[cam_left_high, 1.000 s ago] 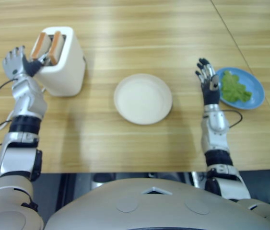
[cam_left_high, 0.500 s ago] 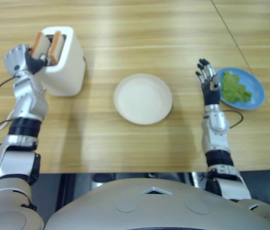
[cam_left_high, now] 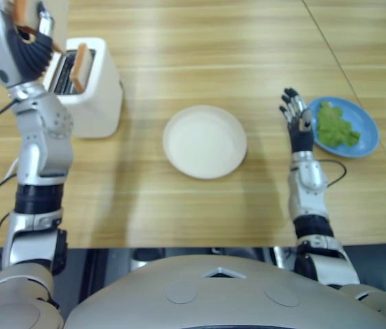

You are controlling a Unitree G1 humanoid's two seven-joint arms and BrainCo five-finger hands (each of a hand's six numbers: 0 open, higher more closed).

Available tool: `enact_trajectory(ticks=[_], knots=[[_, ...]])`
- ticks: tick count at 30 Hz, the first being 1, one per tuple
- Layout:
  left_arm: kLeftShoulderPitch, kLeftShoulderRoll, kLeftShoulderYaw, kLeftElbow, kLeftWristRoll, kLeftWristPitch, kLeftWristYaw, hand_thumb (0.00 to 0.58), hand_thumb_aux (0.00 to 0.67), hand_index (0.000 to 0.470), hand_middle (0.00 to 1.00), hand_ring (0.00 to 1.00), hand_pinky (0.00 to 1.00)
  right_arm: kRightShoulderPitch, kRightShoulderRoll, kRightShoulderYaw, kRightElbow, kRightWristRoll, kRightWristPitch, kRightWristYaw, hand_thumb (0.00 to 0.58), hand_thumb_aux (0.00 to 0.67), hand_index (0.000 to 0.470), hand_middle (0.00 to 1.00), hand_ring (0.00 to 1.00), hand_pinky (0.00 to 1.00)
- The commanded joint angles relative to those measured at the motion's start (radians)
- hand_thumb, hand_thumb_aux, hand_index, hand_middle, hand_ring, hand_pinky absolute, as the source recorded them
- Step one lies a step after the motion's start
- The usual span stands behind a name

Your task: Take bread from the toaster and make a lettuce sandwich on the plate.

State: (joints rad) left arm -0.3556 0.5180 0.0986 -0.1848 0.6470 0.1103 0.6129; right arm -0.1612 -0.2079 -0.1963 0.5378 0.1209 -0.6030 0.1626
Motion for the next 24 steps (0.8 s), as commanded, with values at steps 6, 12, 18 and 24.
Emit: enact_trajectory(ticks=[6, 12, 18, 24], knots=[[-0.013, -0.204, -0.122, -0.006, -0.475, -0.281, -0.359, 0.58, 0.67, 0.46, 1.0, 1.0, 1.0, -0.007, 0.002, -0.008, 0.011, 0.008, 0.015, -0.005, 0.0, 0.0, 0.0, 0.0, 0.0, 0.0], [0.01, -0.357, -0.283, 0.242, -0.695, -0.306, -0.719, 0.58, 0.67, 0.46, 1.0, 1.0, 1.0, -0.005, -0.007, -0.017, 0.006, 0.013, 0.019, -0.004, 0.0, 0.0, 0.0, 0.0, 0.0, 0.0], [-0.012, -0.37, -0.381, 0.536, -0.633, -0.334, -0.894, 0.58, 0.67, 0.46, 1.0, 1.0, 1.0, 0.005, -0.015, -0.024, -0.009, 0.017, 0.024, -0.001, 0.0, 0.0, 0.0, 0.0, 0.0, 0.0], [-0.045, -0.345, -0.432, 0.737, -0.518, -0.36, -0.935, 0.58, 0.67, 0.46, 1.0, 1.0, 1.0, 0.005, -0.025, -0.029, -0.02, 0.018, 0.031, 0.002, 0.0, 0.0, 0.0, 0.0, 0.0, 0.0]])
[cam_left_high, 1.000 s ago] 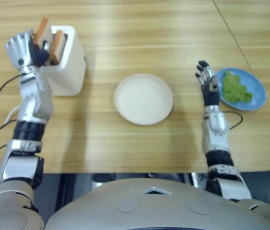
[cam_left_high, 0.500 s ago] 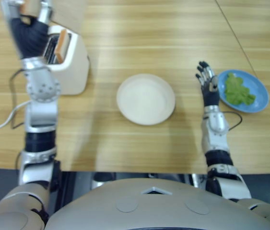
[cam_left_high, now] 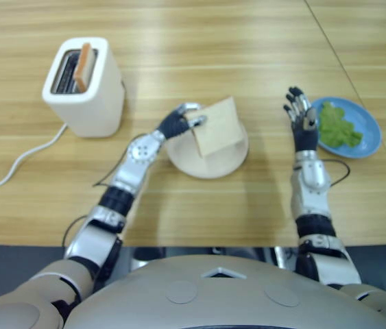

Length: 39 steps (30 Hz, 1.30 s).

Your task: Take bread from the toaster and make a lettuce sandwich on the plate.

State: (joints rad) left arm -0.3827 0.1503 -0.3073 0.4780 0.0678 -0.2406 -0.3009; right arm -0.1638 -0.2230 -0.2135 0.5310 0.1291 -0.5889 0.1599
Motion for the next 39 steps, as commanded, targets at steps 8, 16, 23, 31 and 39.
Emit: enact_trajectory(ticks=[8, 16, 23, 31, 39], knots=[[-0.049, 0.081, -0.064, 0.167, 0.213, -0.002, 0.014, 0.58, 0.67, 0.46, 1.0, 1.0, 1.0, 0.026, -0.02, -0.018, -0.037, 0.01, 0.026, 0.004, 0.0, 0.0, 0.0, 0.0, 0.0, 0.0], [-0.041, 0.096, -0.078, 0.096, 0.336, -0.005, 0.116, 0.0, 0.0, 0.0, 0.0, 0.0, 0.0, 0.052, -0.08, -0.035, -0.161, -0.025, 0.027, -0.003, 0.0, 0.0, 0.0, 0.0, 0.0, 0.0], [-0.014, 0.13, -0.049, -0.077, 0.412, 0.016, 0.213, 0.0, 0.0, 0.0, 0.0, 0.0, 0.0, 0.09, -0.431, -0.025, -0.249, -0.682, 0.009, -0.325, 0.0, 0.0, 0.0, 0.0, 0.0, 0.0], [0.036, 0.127, -0.016, -0.19, 0.39, 0.06, 0.199, 0.0, 0.0, 0.0, 0.0, 0.0, 0.0, -0.179, -0.728, 0.324, 0.326, -1.137, 0.234, -0.635, 0.0, 0.0, 0.0, 0.0, 0.0, 0.0], [0.041, 0.095, -0.007, -0.176, 0.349, 0.081, 0.172, 0.0, 0.0, 0.0, 0.0, 0.0, 0.0, -0.393, -0.66, 0.583, 0.737, -1.202, 0.311, -0.632, 0.0, 0.0, 0.0, 0.0, 0.0, 0.0]])
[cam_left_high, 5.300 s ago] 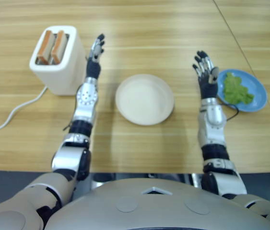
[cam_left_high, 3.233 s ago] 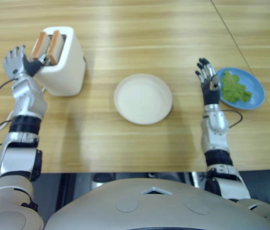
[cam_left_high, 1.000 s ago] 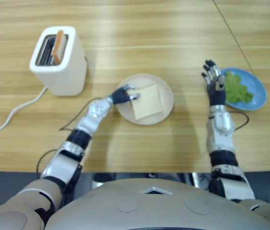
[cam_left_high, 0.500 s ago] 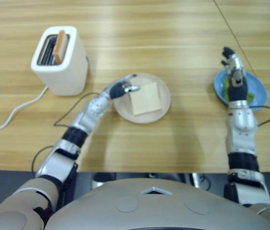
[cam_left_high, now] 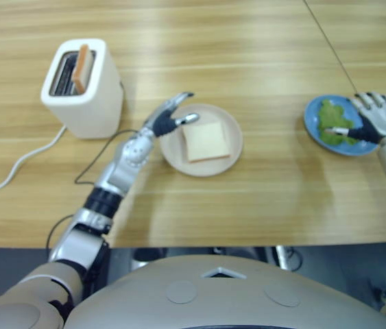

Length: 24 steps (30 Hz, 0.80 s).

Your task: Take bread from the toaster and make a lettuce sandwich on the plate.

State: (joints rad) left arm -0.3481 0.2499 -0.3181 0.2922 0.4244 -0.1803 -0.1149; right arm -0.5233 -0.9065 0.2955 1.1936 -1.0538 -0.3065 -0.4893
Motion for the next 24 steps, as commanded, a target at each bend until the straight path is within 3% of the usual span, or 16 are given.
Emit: enact_trajectory(ticks=[1, 12, 13, 14, 15, 16, 17, 24], knots=[[0.007, -0.005, 0.003, 0.009, -0.007, 0.024, -0.015, 0.0, 0.0, 0.0, 0.0, 0.0, 0.0, -0.041, 0.03, 0.093, 0.092, -0.016, 0.038, 0.021, 0.0, 0.0, 0.0, 0.0, 0.0, 0.0], [0.03, 0.0, 0.004, -0.025, -0.003, 0.046, -0.029, 0.0, 0.0, 0.0, 0.0, 0.0, 0.0, -0.042, 0.033, 0.132, 0.166, 0.099, 0.074, 0.123, 0.0, 0.0, 0.0, 0.0, 0.0, 0.0], [0.031, -0.001, 0.004, -0.026, -0.003, 0.047, -0.029, 0.0, 0.0, 0.0, 0.0, 0.0, 0.0, -0.041, 0.032, 0.136, 0.167, 0.108, 0.073, 0.134, 0.175, 0.11, 0.076, 0.0, 0.0, 0.0], [0.032, -0.001, 0.003, -0.026, -0.003, 0.048, -0.029, 0.0, 0.0, 0.0, 0.0, 0.0, 0.0, -0.04, 0.032, 0.138, 0.168, 0.117, 0.07, 0.142, 0.48, 0.391, 0.269, 0.0, 0.0, 0.0], [0.033, -0.002, 0.002, -0.026, -0.002, 0.048, -0.029, 0.0, 0.0, 0.0, 0.0, 0.0, 0.0, -0.038, 0.033, 0.139, 0.167, 0.125, 0.066, 0.145, 0.536, 0.486, 0.334, 0.0, 0.0, 0.0], [0.034, -0.002, 0.002, -0.026, -0.003, 0.049, -0.029, 0.0, 0.0, 0.0, 0.0, 0.0, 0.0, -0.036, 0.033, 0.141, 0.166, 0.132, 0.064, 0.145, 0.561, 0.549, 0.377, 0.0, 0.0, 0.0], [0.034, -0.002, 0.002, -0.025, -0.003, 0.049, -0.029, 0.0, 0.0, 0.0, 0.0, 0.0, 0.0, -0.034, 0.033, 0.143, 0.163, 0.14, 0.061, 0.143, 0.58, 0.67, 0.46, 0.0, 0.0, 0.0], [0.036, -0.001, 0.005, -0.026, -0.007, 0.049, -0.03, 0.0, 0.0, 0.0, 0.0, 0.0, 0.0, -0.045, 0.017, 0.15, 0.152, 0.181, 0.03, 0.119, 0.58, 0.67, 0.46, 0.0, 0.0, 0.0]])
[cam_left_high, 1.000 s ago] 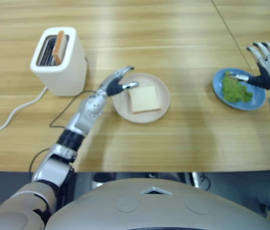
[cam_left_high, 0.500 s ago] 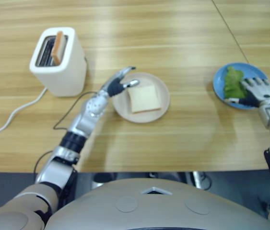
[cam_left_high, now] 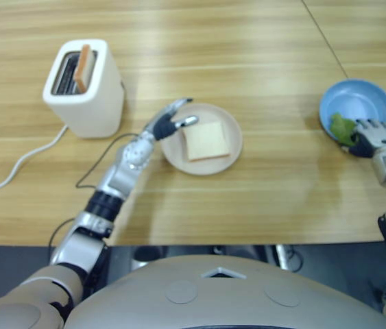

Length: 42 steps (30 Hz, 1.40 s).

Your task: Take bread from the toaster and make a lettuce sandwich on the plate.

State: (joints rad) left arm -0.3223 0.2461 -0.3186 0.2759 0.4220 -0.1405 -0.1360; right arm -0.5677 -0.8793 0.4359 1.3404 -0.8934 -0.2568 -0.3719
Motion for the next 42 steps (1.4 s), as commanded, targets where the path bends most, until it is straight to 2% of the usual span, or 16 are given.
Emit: enact_trajectory(ticks=[1, 11, 15, 20, 21, 23, 24, 25, 26, 27, 29, 30, 32, 34, 37, 42], knots=[[0.009, 0.003, 0.006, -0.008, -0.004, 0.009, -0.008, 0.0, 0.0, 0.0, 0.0, 0.0, 0.0, -0.001, -0.012, 0.009, 0.005, 0.026, -0.024, 0.002, 0.58, 0.67, 0.46, 0.0, 0.0, 0.0], [0.006, -0.003, 0.008, 0.004, -0.005, 0.005, 0.003, 0.0, 0.0, 0.0, 0.0, 0.0, 0.0, -0.003, -0.047, 0.004, -0.031, 0.061, -0.084, -0.057, 0.58, 0.67, 0.46, 0.0, 0.0, 0.0], [0.006, -0.004, 0.009, 0.005, -0.006, 0.004, 0.009, 0.0, 0.0, 0.0, 0.0, 0.0, 0.0, 0.016, -0.078, -0.03, -0.107, 0.101, -0.154, -0.113, 0.58, 0.67, 0.46, 0.0, 0.0, 0.0], [0.006, -0.007, 0.009, 0.015, -0.01, 0.002, 0.011, 0.0, 0.0, 0.0, 0.0, 0.0, 0.0, 0.063, -0.103, -0.077, -0.207, 0.176, -0.245, -0.075, 0.58, 0.659, 0.453, 0.0, 0.0, 0.0], [0.006, -0.009, 0.008, 0.018, -0.011, 0.002, 0.011, 0.0, 0.0, 0.0, 0.0, 0.0, 0.0, 0.074, -0.102, -0.082, -0.22, 0.188, -0.261, -0.06, 0.535, 0.483, 0.332, 0.0, 0.0, 0.0], [0.002, -0.014, 0.006, 0.026, -0.015, 0.0, 0.011, 0.0, 0.0, 0.0, 0.0, 0.0, 0.0, 0.096, -0.095, -0.082, -0.238, 0.205, -0.287, -0.017, 0.53, 0.473, 0.325, 0.0, 0.0, 0.0], [0.001, -0.015, 0.004, 0.031, -0.015, -0.001, 0.012, 0.0, 0.0, 0.0, 0.0, 0.0, 0.0, 0.108, -0.089, -0.083, -0.243, 0.214, -0.297, 0.006, 0.478, 0.389, 0.267, 0.0, 0.0, 0.0], [0.001, -0.016, 0.002, 0.034, -0.015, -0.002, 0.012, 0.0, 0.0, 0.0, 0.0, 0.0, 0.0, 0.119, -0.084, -0.082, -0.248, 0.219, -0.305, 0.026, 0.478, 0.389, 0.267, 0.0, 0.0, 0.0], [0.0, -0.017, 0.0, 0.037, -0.014, -0.003, 0.012, 0.0, 0.0, 0.0, 0.0, 0.0, 0.0, 0.127, -0.081, -0.082, -0.252, 0.224, -0.31, 0.038, 0.443, 0.344, 0.236, 0.0, 0.0, 0.0], [0.0, -0.018, 0.0, 0.038, -0.015, -0.005, 0.011, 0.0, 0.0, 0.0, 0.0, 0.0, 0.0, 0.141, -0.073, -0.084, -0.257, 0.235, -0.324, 0.063, 0.357, 0.255, 0.175, 0.0, 0.0, 0.0], [0.0, -0.019, 0.001, 0.039, -0.016, -0.007, 0.009, 0.0, 0.0, 0.0, 0.0, 0.0, 0.0, 0.172, -0.06, -0.081, -0.274, 0.247, -0.345, 0.101, 0.413, 0.31, 0.213, 0.0, 0.0, 0.0], [-0.001, -0.018, 0.002, 0.04, -0.017, -0.009, 0.008, 0.0, 0.0, 0.0, 0.0, 0.0, 0.0, 0.19, -0.054, -0.081, -0.288, 0.255, -0.355, 0.12, 0.462, 0.368, 0.253, 0.0, 0.0, 0.0], [-0.001, -0.016, 0.004, 0.038, -0.019, -0.01, 0.005, 0.0, 0.0, 0.0, 0.0, 0.0, 0.0, 0.23, -0.048, -0.086, -0.33, 0.269, -0.372, 0.146, 0.484, 0.397, 0.272, 0.0, 0.0, 0.0], [0.001, -0.013, 0.007, 0.037, -0.022, -0.011, 0.004, 0.0, 0.0, 0.0, 0.0, 0.0, 0.0, 0.27, -0.044, -0.092, -0.375, 0.282, -0.379, 0.166, 0.521, 0.457, 0.314, 0.0, 0.0, 0.0], [0.001, -0.012, 0.01, 0.039, -0.023, -0.012, 0.004, 0.0, 0.0, 0.0, 0.0, 0.0, 0.0, 0.326, -0.044, -0.104, -0.445, 0.297, -0.38, 0.177, 0.505, 0.428, 0.294, 0.0, 0.0, 0.0], [0.002, -0.012, 0.01, 0.043, -0.022, -0.011, 0.007, 0.0, 0.0, 0.0, 0.0, 0.0, 0.0, 0.362, -0.044, -0.129, -0.499, 0.298, -0.372, 0.17, 0.511, 0.439, 0.301, 0.0, 0.0, 0.0]])
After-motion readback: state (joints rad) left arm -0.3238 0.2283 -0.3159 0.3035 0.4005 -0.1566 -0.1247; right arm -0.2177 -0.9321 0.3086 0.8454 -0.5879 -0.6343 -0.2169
